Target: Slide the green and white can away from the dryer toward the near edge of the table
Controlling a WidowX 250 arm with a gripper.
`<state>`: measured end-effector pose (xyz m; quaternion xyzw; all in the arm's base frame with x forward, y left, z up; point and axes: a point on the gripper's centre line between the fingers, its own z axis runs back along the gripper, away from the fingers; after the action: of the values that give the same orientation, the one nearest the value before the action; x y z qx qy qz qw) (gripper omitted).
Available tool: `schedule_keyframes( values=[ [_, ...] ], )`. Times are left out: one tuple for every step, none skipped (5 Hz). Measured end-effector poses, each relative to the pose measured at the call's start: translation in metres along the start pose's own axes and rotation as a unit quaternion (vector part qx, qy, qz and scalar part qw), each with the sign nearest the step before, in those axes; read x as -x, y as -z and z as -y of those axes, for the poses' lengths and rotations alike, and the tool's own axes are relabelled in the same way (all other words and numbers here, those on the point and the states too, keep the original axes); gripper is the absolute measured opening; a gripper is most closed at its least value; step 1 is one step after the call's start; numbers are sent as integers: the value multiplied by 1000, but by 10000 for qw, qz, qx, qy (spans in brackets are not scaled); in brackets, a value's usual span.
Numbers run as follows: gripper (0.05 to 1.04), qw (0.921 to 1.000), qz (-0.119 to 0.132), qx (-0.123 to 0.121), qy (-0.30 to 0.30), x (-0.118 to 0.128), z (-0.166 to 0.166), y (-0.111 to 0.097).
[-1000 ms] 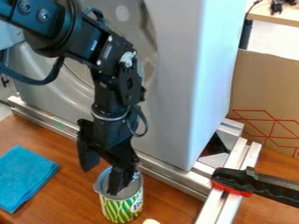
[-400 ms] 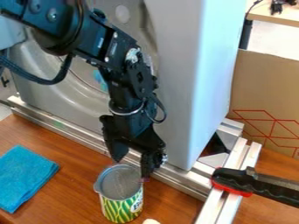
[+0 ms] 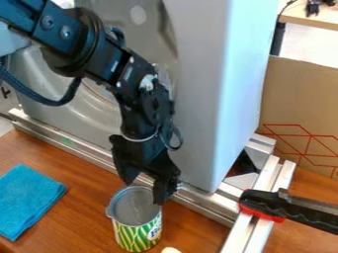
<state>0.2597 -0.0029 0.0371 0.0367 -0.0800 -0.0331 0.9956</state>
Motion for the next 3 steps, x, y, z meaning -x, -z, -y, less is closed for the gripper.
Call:
schedule_keyframes(
  values=[
    [1000,9999,75,-65,34,-1,-2,4],
    [1000,9999,98,-48,36,-1,-1,8],
    [1000,10000,82,-51,14,-1,-2,9]
  ],
)
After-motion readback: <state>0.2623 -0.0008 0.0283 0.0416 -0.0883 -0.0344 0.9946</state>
